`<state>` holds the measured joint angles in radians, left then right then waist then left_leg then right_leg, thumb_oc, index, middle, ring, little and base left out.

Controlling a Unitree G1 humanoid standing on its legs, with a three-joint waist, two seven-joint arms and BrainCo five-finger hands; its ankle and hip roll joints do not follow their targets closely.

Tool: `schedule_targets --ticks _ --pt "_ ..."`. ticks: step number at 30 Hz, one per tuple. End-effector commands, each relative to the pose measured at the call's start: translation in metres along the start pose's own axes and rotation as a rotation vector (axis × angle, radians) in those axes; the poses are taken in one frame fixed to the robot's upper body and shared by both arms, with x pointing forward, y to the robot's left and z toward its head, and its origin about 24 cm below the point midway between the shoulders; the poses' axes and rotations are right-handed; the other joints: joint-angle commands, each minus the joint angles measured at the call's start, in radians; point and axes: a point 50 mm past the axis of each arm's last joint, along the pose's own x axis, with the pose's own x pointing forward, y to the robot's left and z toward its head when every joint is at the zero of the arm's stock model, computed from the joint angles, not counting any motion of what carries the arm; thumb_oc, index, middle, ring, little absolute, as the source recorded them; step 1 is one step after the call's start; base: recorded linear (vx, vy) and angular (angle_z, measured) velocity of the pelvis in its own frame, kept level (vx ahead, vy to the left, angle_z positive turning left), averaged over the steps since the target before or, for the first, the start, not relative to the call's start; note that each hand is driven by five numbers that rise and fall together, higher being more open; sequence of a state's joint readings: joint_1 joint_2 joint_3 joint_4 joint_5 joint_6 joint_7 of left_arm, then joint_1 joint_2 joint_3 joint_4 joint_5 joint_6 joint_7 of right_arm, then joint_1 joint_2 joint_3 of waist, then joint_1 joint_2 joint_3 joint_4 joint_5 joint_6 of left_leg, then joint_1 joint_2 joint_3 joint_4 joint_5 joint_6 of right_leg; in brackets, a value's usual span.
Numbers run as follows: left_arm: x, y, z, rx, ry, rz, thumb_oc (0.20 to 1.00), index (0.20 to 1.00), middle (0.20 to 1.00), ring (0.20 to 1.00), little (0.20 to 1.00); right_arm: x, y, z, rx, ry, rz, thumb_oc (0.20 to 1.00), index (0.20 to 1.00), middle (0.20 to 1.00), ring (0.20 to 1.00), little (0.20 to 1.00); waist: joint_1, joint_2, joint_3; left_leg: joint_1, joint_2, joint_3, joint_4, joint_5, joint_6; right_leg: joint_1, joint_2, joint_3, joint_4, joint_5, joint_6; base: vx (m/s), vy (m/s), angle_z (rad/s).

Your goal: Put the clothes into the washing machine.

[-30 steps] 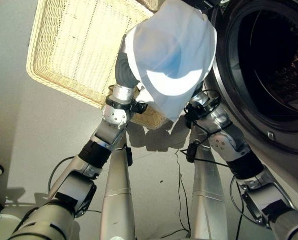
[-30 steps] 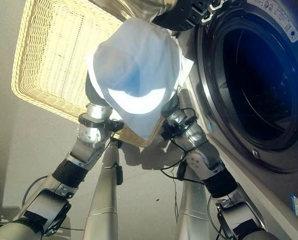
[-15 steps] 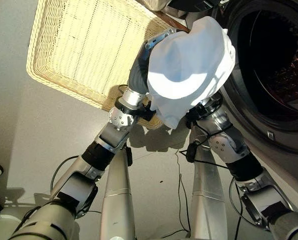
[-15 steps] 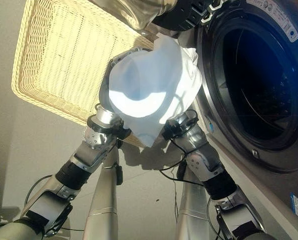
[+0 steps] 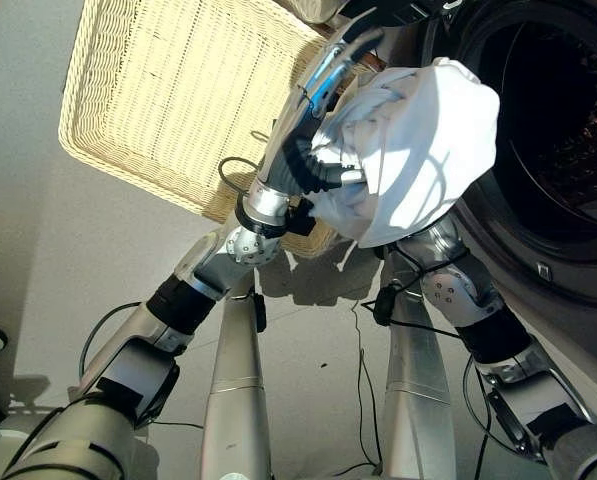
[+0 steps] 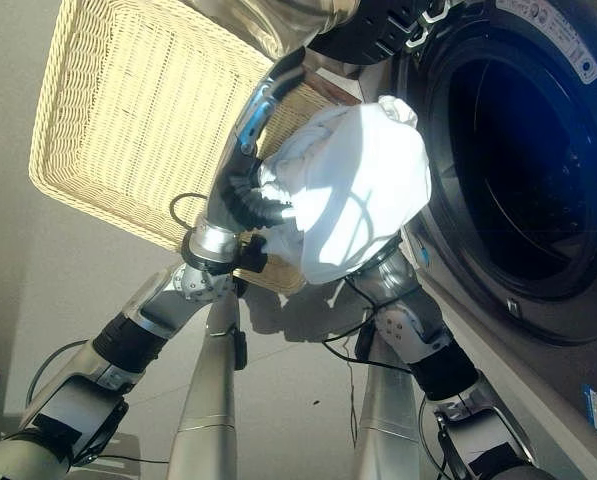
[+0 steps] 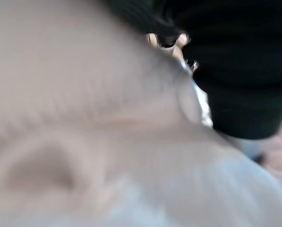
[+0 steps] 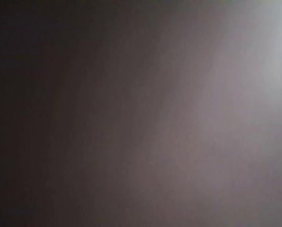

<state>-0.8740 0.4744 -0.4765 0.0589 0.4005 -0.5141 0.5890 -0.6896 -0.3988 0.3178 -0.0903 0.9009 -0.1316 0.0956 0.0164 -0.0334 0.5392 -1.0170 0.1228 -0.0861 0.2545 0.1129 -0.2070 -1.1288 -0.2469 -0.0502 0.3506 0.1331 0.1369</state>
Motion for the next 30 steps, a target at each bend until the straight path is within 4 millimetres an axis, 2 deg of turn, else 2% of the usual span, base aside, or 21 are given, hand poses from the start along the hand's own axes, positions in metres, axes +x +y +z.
schedule_targets --ticks 1,9,19,25,26,27,30 --pt "0.009 0.011 0.005 0.117 -0.055 0.066 1.0 1.0 1.0 1.0 1.0 0.004 0.024 0.038 0.052 -0.239 0.118 0.2 0.2 0.2 0.2 0.2 -0.002 0.012 -0.019 -0.011 -0.077 -0.01 -0.014 0.018 0.095 0.028 0.026 -0.063 -0.045 0.074 0.074 0.0 0.0 0.0" --pt "0.0 0.024 -0.016 0.3 0.057 0.108 1.0 1.0 1.0 1.0 1.0 -0.002 0.016 0.05 0.077 -0.315 0.069 0.2 0.2 0.2 0.2 0.2 -0.002 0.018 -0.019 -0.016 -0.075 -0.011 -0.016 0.021 0.093 0.021 0.022 -0.063 -0.041 0.076 0.077 0.0 0.0 0.0" --pt "-0.011 0.033 -0.031 0.354 0.181 0.154 1.0 1.0 1.0 1.0 1.0 -0.012 0.004 0.059 0.113 -0.398 -0.019 0.2 0.2 0.2 0.2 0.2 -0.006 0.021 -0.019 -0.017 -0.068 -0.005 -0.02 0.024 0.09 0.018 0.021 -0.06 -0.039 0.077 0.081 0.0 0.0 0.0" --pt "-0.013 0.034 -0.033 0.348 0.201 0.167 1.0 1.0 1.0 1.0 1.0 -0.013 0.003 0.06 0.121 -0.408 -0.033 0.2 0.2 0.2 0.2 0.2 -0.006 0.021 -0.019 -0.017 -0.068 -0.004 -0.021 0.025 0.09 0.018 0.021 -0.06 -0.04 0.078 0.081 0.0 0.0 0.0" --pt "-0.019 0.038 -0.037 0.331 0.236 0.226 1.0 1.0 1.0 1.0 1.0 -0.015 -0.001 0.061 0.145 -0.426 -0.055 0.2 0.2 0.2 0.2 0.2 -0.007 0.021 -0.019 -0.02 -0.067 -0.004 -0.02 0.026 0.09 0.015 0.022 -0.059 -0.039 0.079 0.08 0.0 0.0 0.0" --pt "-0.031 0.046 -0.045 0.269 0.311 0.373 1.0 1.0 1.0 1.0 1.0 -0.018 -0.005 0.061 0.196 -0.457 -0.074 0.2 0.2 0.2 0.2 0.2 -0.006 0.022 -0.019 -0.022 -0.064 -0.006 -0.02 0.028 0.088 0.012 0.023 -0.056 -0.034 0.079 0.081 0.0 0.0 0.0" --pt "-0.038 0.049 -0.051 0.26 0.36 0.442 1.0 1.0 1.0 1.0 1.0 -0.017 -0.008 0.062 0.216 -0.483 -0.093 0.2 0.2 0.2 0.2 0.2 -0.006 0.019 -0.019 -0.02 -0.064 -0.008 -0.018 0.029 0.086 0.014 0.024 -0.056 -0.032 0.08 0.081 0.0 0.0 0.0"
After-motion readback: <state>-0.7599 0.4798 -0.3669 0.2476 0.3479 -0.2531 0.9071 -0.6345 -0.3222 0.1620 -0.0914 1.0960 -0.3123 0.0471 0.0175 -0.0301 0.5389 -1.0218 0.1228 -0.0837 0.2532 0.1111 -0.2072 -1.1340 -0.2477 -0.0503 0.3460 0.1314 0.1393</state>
